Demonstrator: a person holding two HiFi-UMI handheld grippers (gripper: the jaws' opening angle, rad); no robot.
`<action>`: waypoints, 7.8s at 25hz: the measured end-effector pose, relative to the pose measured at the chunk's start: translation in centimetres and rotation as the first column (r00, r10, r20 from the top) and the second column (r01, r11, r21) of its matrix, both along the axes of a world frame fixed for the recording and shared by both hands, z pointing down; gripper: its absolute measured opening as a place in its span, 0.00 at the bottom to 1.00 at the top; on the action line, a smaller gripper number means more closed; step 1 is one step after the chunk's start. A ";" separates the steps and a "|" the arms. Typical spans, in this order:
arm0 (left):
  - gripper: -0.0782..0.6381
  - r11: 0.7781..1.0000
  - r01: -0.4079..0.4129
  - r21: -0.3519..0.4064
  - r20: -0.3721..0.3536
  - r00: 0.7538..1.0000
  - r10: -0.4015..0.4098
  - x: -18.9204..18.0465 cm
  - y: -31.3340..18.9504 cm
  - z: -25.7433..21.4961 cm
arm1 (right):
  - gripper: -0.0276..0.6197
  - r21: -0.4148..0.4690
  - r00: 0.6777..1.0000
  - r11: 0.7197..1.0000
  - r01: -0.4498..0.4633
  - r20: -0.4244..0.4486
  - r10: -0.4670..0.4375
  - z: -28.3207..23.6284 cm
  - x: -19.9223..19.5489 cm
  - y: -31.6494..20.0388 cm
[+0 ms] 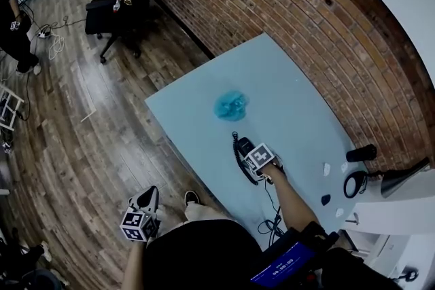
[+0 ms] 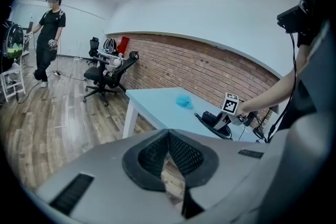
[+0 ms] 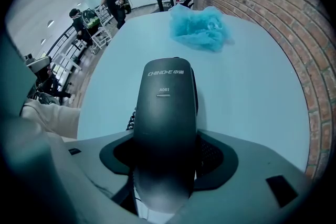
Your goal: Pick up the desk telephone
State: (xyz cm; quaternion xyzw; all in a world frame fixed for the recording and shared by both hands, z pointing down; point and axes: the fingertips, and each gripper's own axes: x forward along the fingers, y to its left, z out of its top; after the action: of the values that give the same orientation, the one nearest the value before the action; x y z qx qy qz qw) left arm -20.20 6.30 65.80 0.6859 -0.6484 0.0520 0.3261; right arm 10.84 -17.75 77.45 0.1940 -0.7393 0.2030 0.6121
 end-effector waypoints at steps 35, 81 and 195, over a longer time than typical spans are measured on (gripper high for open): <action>0.12 0.995 -0.065 -0.070 0.004 0.998 0.066 3.6 -1.3 2.0 | 0.47 -0.115 0.971 0.984 -0.136 0.180 0.155 -0.5 -0.7 0.3; 0.12 0.989 -0.084 -0.119 0.016 0.996 0.086 1.7 -0.5 2.5 | 0.47 -0.415 0.442 0.772 -0.482 0.645 0.623 -9.9 -4.4 -2.8; 0.12 0.720 -0.665 0.196 0.088 0.744 0.663 18.2 -12.3 -11.4 | 0.47 -0.629 -0.245 0.592 -0.503 0.761 0.600 -27.6 0.5 4.1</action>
State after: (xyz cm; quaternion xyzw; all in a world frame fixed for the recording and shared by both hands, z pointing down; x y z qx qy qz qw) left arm -1.97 -6.00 54.38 0.9032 -0.3633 0.0992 0.2060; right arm 11.38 -13.68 49.80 0.2971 -0.7552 0.5532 -0.1880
